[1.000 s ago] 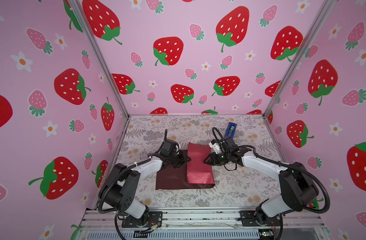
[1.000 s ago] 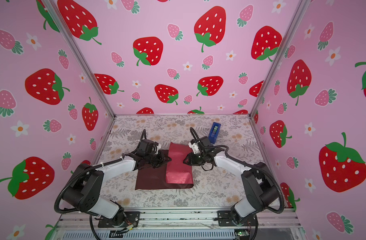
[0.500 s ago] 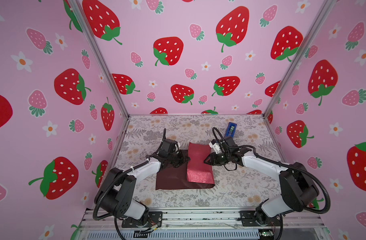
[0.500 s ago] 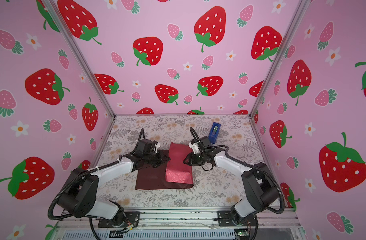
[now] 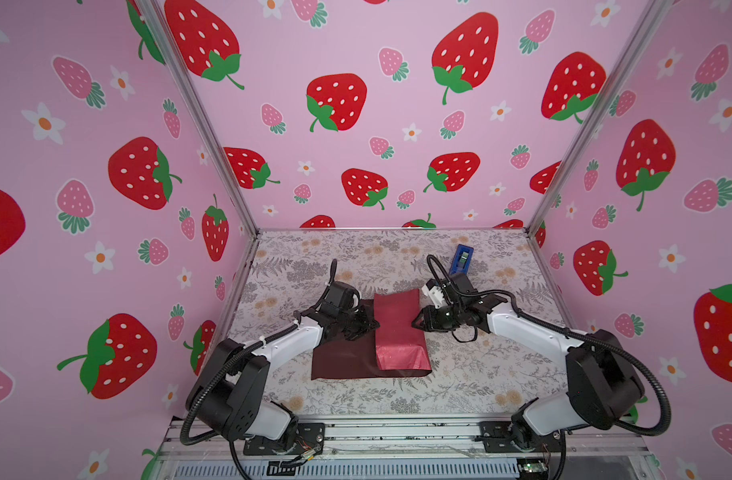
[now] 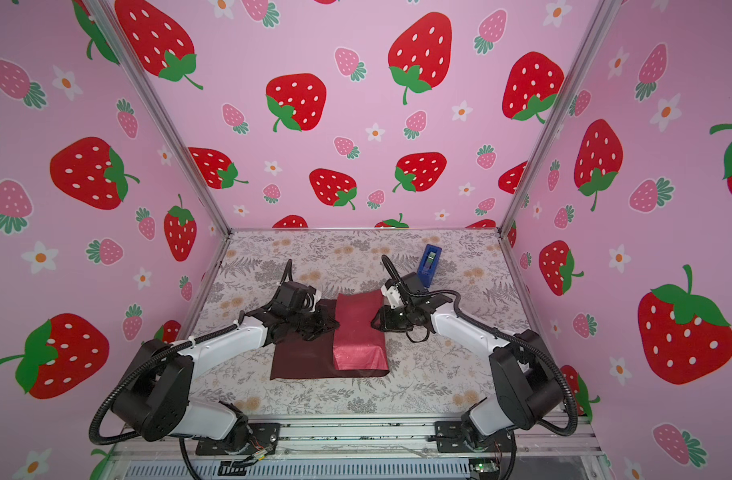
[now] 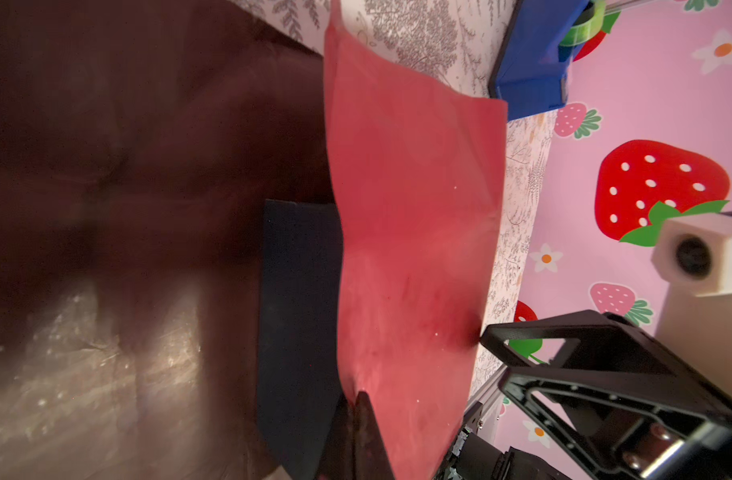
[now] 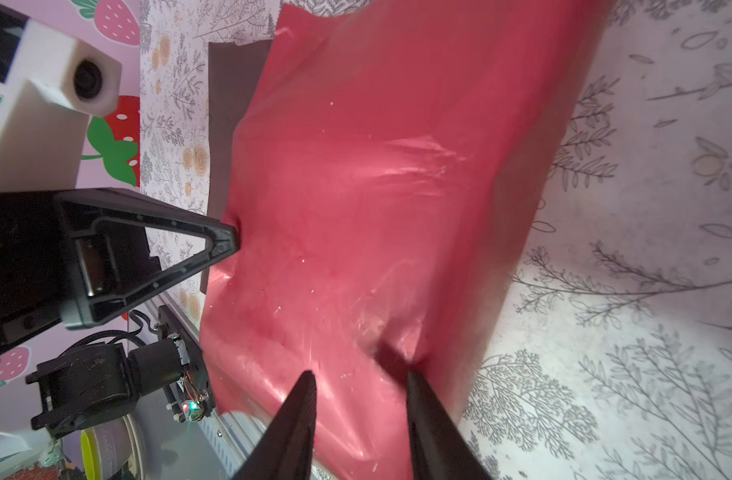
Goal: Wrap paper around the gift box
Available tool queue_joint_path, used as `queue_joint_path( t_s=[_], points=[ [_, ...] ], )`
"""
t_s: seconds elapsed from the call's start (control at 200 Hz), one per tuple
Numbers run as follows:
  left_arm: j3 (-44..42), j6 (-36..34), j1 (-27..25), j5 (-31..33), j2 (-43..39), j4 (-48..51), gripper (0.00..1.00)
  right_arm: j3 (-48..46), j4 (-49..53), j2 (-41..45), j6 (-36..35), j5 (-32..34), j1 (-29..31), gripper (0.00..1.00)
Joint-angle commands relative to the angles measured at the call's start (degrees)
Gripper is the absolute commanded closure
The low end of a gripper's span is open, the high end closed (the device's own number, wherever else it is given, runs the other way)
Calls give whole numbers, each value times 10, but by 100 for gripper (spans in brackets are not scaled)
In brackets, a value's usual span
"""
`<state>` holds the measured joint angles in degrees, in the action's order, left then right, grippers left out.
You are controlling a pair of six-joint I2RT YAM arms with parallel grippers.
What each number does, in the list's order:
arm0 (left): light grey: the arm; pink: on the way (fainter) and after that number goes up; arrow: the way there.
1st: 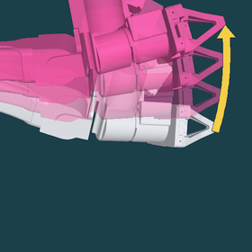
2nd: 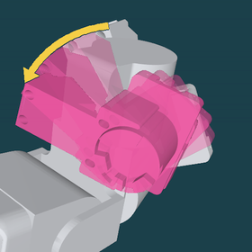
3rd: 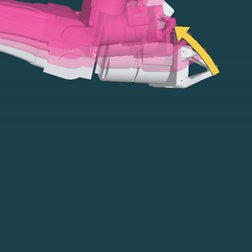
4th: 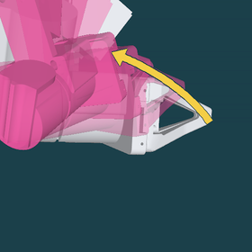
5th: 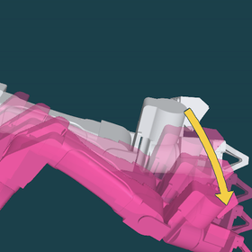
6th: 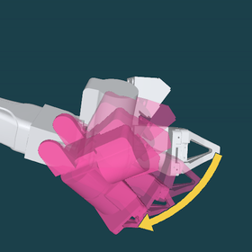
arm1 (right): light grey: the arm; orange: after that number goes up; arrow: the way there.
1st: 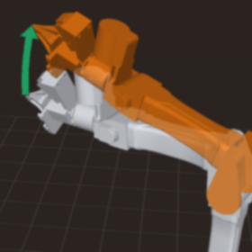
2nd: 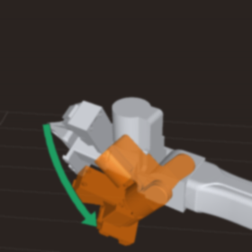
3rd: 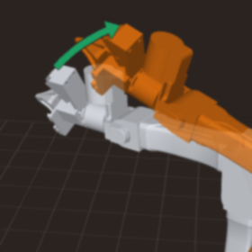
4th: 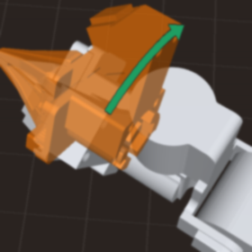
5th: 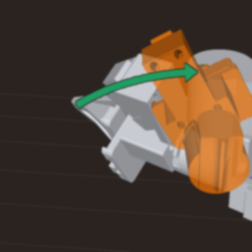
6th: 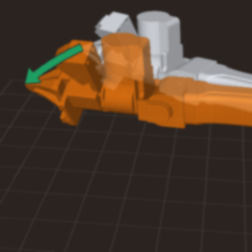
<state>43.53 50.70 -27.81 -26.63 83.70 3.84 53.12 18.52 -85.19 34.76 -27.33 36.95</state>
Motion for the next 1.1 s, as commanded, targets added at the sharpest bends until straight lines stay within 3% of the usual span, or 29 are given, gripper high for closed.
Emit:
queue_joint_path(
  t_s=[0.0, 0.32, 0.655, 1.096],
  points=[
    [-6, -8, -6, 12, 11, 10, 100, 14, 25, 22, -6, 14, -8, 62],
    [-11, -4, -7, 6, 30, -10, 100, 6, 46, 38, -23, 34, -48, 62],
    [-29, 15, -10, -11, 51, -57, 100, -19, 14, 22, -30, -27, -71, 56],
    [-22, -1, -10, 6, 6, -24, 100, -23, -16, -14, -28, -56, -71, 56]
  ],
)
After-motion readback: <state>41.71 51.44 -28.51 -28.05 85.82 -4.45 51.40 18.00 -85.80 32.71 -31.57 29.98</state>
